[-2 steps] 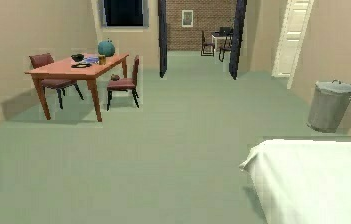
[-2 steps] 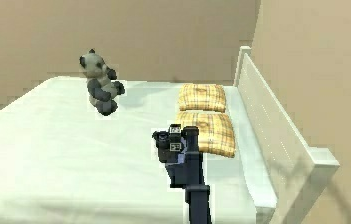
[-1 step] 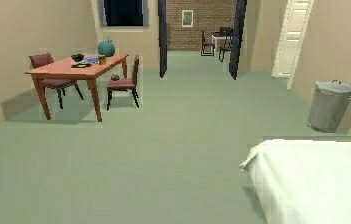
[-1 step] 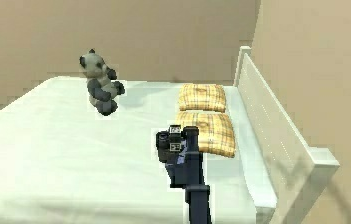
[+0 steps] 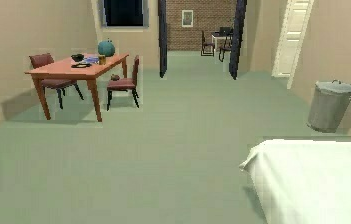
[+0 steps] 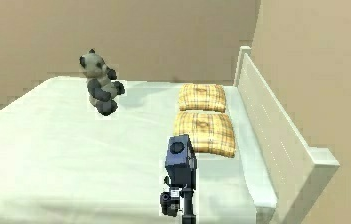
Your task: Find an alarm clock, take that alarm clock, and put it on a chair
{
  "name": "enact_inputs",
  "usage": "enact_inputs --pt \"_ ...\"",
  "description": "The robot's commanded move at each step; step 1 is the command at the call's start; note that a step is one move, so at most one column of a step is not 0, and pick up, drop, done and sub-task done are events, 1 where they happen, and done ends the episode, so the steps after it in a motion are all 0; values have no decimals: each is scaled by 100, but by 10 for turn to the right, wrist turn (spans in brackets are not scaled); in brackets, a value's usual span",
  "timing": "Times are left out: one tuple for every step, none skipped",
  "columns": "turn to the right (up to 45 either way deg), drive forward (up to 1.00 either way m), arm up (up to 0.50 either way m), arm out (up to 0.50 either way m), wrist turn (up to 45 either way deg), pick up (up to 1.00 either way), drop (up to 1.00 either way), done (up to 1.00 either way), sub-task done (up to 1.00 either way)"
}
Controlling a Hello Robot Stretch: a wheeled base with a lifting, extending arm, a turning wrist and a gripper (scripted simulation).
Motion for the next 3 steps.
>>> enact_inputs --pt "0 0 0 0 0 100 0 0 0" --pt "0 0 10 0 0 0 0 0 0" --pt "0 0 44 0 0 0 0 0 0"
